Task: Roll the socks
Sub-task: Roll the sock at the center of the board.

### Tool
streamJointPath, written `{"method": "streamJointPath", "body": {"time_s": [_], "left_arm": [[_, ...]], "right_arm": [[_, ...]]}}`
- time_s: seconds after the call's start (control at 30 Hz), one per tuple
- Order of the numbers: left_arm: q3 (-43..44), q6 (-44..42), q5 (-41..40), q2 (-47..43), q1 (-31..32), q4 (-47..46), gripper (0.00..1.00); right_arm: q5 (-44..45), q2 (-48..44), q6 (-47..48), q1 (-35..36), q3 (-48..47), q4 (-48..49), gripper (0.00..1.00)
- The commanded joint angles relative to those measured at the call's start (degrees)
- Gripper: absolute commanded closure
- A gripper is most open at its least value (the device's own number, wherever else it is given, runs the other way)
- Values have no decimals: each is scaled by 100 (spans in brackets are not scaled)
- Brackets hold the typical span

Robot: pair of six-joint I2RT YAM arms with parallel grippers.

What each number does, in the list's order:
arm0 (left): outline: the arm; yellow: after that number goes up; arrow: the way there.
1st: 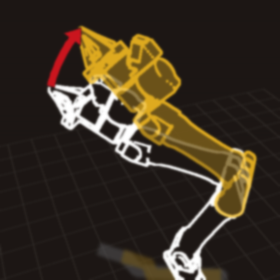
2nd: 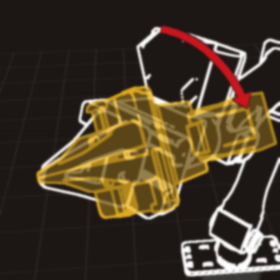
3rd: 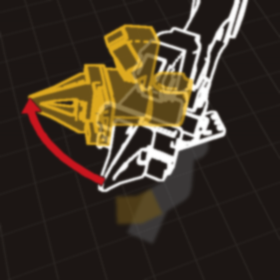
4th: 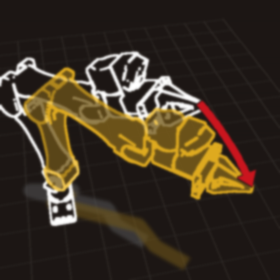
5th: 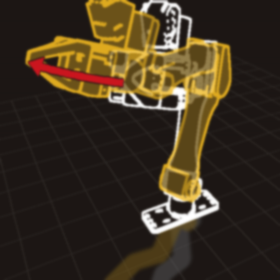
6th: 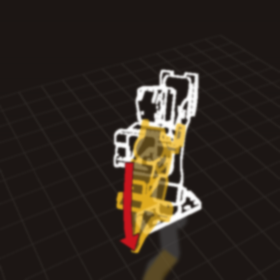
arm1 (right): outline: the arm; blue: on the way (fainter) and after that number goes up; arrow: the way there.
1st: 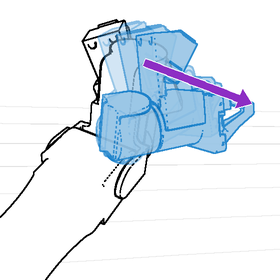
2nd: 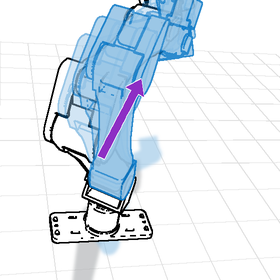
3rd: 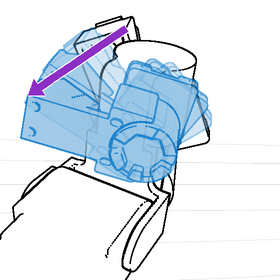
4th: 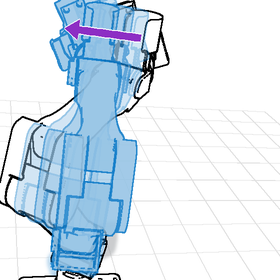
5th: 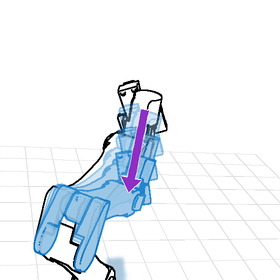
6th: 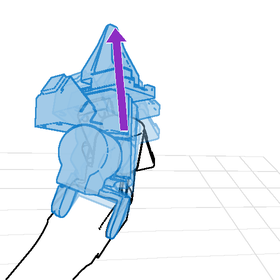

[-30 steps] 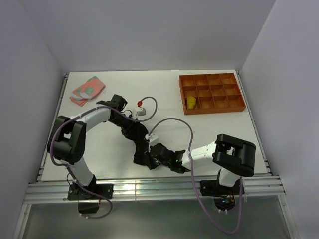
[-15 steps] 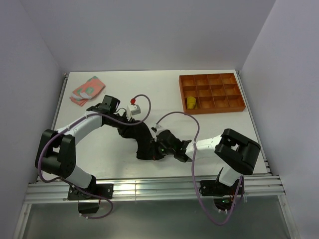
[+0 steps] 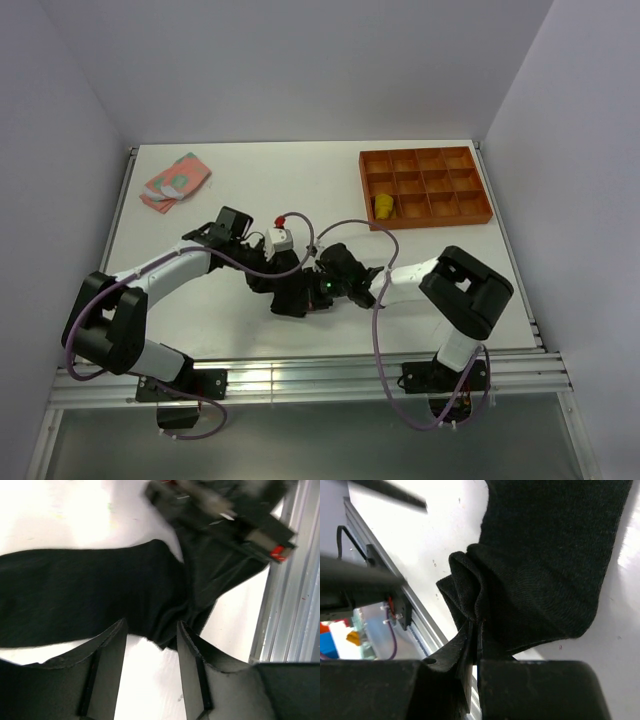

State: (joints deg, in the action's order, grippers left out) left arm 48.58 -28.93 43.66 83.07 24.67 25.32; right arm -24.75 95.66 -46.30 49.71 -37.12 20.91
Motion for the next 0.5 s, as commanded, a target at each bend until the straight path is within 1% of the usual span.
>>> {"method": "streamJointPath", "body": {"time_s": [0.0, 0.27, 0.47], "left_arm": [[-138, -139, -42, -194, 179, -370, 49], [-226, -341, -77, -81, 337, -476, 45], [-349, -517, 11, 8, 451, -484, 41]], "right_arm": [[-477, 268, -291, -137, -234, 159, 100], [-978, 691, -871, -410, -260, 729, 100], [-1128, 823, -1029, -506, -357, 731, 100]]}}
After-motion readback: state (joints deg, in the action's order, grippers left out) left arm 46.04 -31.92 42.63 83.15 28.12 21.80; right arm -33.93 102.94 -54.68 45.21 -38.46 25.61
